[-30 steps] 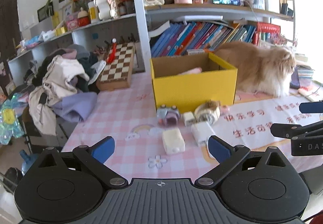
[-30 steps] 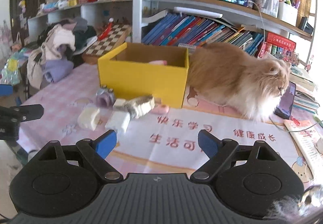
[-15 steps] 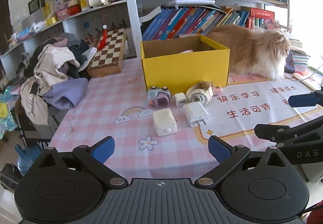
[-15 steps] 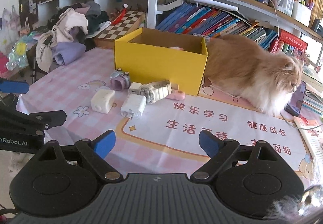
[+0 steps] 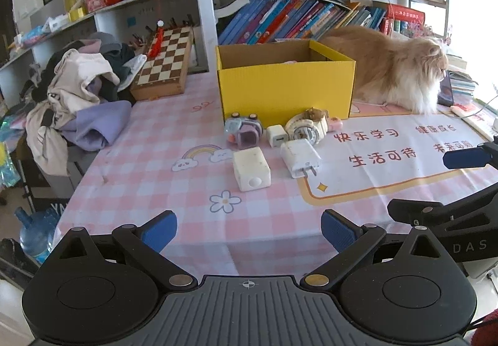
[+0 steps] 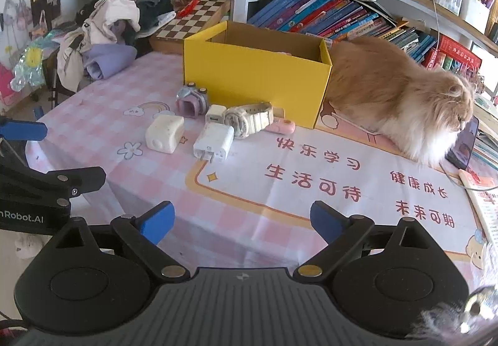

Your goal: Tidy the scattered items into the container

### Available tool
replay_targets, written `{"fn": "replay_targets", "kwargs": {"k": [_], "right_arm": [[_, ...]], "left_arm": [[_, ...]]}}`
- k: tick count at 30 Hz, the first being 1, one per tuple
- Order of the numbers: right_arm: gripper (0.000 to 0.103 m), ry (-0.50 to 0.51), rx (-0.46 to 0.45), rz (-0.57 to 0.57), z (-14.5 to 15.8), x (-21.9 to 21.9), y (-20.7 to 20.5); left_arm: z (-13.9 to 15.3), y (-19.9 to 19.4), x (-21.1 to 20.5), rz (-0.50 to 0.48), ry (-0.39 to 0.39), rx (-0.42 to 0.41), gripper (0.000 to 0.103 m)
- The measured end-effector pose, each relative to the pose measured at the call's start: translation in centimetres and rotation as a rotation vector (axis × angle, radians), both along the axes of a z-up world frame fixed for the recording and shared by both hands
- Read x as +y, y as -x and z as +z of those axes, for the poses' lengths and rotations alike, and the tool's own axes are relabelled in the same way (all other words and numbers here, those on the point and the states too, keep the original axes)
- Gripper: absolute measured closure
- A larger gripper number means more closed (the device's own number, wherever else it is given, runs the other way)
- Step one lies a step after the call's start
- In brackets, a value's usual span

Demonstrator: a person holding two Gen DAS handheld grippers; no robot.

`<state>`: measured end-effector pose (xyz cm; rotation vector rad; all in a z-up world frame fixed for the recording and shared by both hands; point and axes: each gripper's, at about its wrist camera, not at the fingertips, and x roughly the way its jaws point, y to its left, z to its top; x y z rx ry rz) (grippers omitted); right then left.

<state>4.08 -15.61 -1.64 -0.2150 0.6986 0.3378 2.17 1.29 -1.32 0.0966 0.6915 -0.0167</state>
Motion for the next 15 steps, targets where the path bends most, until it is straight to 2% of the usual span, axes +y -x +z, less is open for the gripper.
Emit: {"fn": "replay_targets", "kwargs": {"k": [15], "right_arm": [[0.007,-0.023,-0.012,-0.025,-0.34,-0.53,-0.61]], "left_arm": [[-0.47,-0.99,-0.27,-0.001,-0.019,0.014,0.003]]}}
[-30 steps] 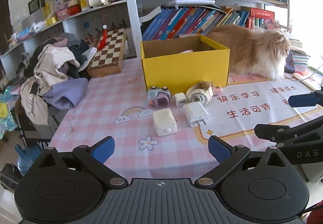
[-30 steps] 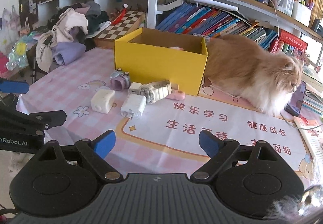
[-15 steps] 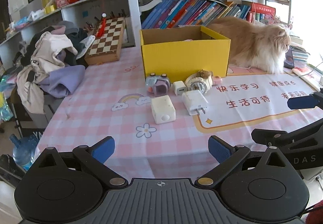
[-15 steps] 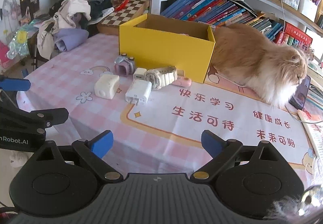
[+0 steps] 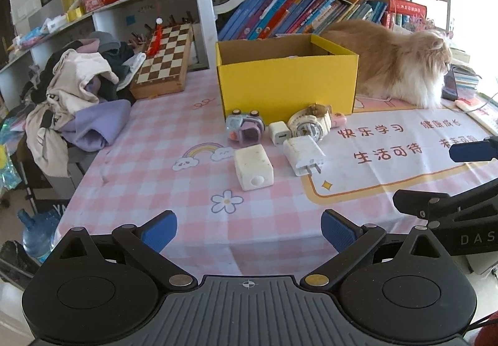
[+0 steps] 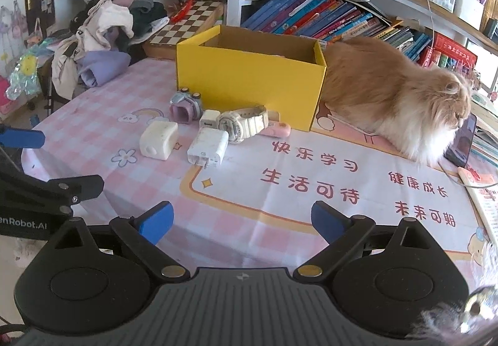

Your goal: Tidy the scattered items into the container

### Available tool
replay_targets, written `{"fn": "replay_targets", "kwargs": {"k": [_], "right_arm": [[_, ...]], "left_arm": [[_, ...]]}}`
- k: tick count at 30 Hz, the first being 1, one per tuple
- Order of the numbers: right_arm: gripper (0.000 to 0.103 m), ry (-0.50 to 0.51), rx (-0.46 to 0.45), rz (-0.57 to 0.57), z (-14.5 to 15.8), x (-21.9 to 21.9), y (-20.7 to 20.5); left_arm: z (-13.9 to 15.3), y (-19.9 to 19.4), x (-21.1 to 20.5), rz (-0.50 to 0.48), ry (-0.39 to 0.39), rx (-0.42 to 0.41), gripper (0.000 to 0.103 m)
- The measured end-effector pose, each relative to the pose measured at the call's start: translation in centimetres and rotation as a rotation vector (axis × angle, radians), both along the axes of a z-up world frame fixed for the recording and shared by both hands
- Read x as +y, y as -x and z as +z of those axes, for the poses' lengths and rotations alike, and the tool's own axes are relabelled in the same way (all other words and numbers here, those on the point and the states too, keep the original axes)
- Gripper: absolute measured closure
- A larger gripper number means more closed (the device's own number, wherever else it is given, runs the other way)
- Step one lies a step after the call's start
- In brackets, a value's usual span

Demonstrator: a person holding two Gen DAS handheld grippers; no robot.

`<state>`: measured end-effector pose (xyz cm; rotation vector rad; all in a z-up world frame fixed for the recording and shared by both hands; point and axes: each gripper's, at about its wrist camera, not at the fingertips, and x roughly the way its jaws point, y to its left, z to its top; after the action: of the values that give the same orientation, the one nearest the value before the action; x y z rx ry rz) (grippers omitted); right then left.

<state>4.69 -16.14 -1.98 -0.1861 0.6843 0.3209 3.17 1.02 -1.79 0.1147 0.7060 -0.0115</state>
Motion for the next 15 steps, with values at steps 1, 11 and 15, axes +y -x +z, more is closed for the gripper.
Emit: {"fn": "replay_targets", "kwargs": {"k": [1,11,15], "right_arm": [[0.007,-0.001,0.001,-0.002,-0.04,-0.09,-0.09],[0.007,-0.007,0.012,0.004,-0.18,-0.55,-0.37],[0.007,-0.01,0.014,0.008,-0.17,-0.7,-0.41]], "left_arm": [[0.0,-0.03,-0.04,0.0,0.0,0.001,0.003],[0.05,-0.35,-0.41,0.002,-0.001,0.009,0.003],[0.07,-0.47,-0.56,0.003,-0.001,0.012,0.003]]}}
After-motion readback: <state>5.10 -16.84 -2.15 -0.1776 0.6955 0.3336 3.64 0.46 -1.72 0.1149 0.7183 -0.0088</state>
